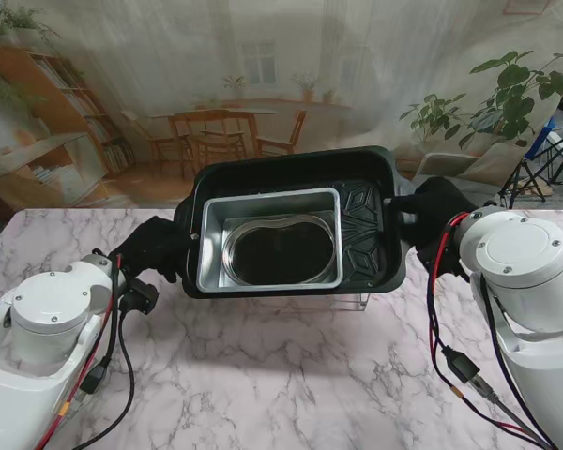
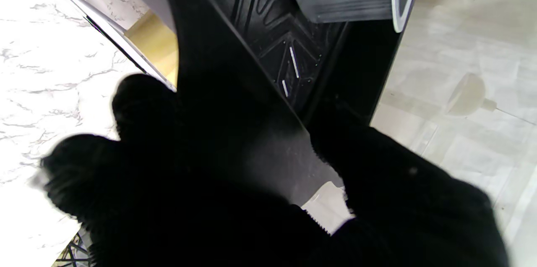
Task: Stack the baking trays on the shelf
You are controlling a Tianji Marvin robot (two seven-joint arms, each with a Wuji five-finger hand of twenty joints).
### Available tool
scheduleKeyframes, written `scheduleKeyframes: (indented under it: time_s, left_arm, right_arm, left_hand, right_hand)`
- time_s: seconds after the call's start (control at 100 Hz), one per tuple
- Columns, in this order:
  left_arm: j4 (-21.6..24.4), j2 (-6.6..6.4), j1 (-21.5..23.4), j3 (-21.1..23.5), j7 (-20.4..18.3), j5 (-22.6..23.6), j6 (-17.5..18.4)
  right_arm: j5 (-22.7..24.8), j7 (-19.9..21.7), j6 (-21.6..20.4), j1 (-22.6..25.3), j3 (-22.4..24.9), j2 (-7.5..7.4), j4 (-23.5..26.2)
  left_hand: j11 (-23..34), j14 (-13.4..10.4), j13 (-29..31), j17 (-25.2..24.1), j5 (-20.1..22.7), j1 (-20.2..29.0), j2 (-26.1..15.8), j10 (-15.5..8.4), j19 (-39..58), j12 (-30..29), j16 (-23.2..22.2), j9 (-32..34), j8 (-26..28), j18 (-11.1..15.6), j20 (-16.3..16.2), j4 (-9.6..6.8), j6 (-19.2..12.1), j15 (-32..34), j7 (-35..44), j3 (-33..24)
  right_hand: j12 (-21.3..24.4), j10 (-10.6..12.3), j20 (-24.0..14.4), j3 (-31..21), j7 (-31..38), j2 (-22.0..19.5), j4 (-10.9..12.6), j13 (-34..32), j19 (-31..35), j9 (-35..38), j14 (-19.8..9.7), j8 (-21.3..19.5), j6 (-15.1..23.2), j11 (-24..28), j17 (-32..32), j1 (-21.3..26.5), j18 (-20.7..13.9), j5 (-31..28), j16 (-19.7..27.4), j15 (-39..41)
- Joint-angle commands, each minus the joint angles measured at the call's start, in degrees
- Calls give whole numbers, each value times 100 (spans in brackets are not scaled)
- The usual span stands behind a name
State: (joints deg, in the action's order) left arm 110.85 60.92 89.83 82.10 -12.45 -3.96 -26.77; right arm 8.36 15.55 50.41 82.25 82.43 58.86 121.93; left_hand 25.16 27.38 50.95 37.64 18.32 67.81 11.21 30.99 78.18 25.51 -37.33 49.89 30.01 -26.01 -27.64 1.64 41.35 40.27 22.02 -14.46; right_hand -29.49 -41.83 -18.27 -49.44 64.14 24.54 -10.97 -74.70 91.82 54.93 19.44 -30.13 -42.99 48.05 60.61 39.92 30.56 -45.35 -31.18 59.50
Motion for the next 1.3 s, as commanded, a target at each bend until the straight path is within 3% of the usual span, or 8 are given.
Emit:
scheduleKeyframes:
  time_s: [0.0,0.42,1.29]
  left_arm:
    - [713,272,-172,-405,-420,-250,316]
    - [384,349,-671,-705,-210,-155,60]
    - [-825,624,-1972,-1299,348,-106,-501]
  right_arm:
    - [-338,373,-195,38,-463,269,299]
    - [-319,151,-22,-337,-656,359,-229]
    - [-689,-731,274,-1035,-1039,795,-1304]
  left_hand:
    - [132,-180,186,279,2210,616,97,-1382,183,97,-101,528,61,927,50,-52,-2280,229,639,-246]
    - [147,-203,208,297,2235,616,99,-1404,208,117,-121,540,79,949,41,-53,-2307,247,644,-233]
    - [151,-244,199,296,2234,616,83,-1444,206,148,-148,520,79,1006,60,-36,-2357,243,659,-203]
  right_hand:
    - [-114,2330,55,-90,40,195,-72,31,147,810,-449,56,3777,192,142,98,-320,-747,30,349]
    - [-113,2326,65,-55,35,165,-98,40,110,764,-438,62,3802,173,80,113,-332,-728,59,273]
    - [-90,2356,60,37,31,96,-175,41,27,660,-439,108,3852,136,-62,174,-346,-646,125,67]
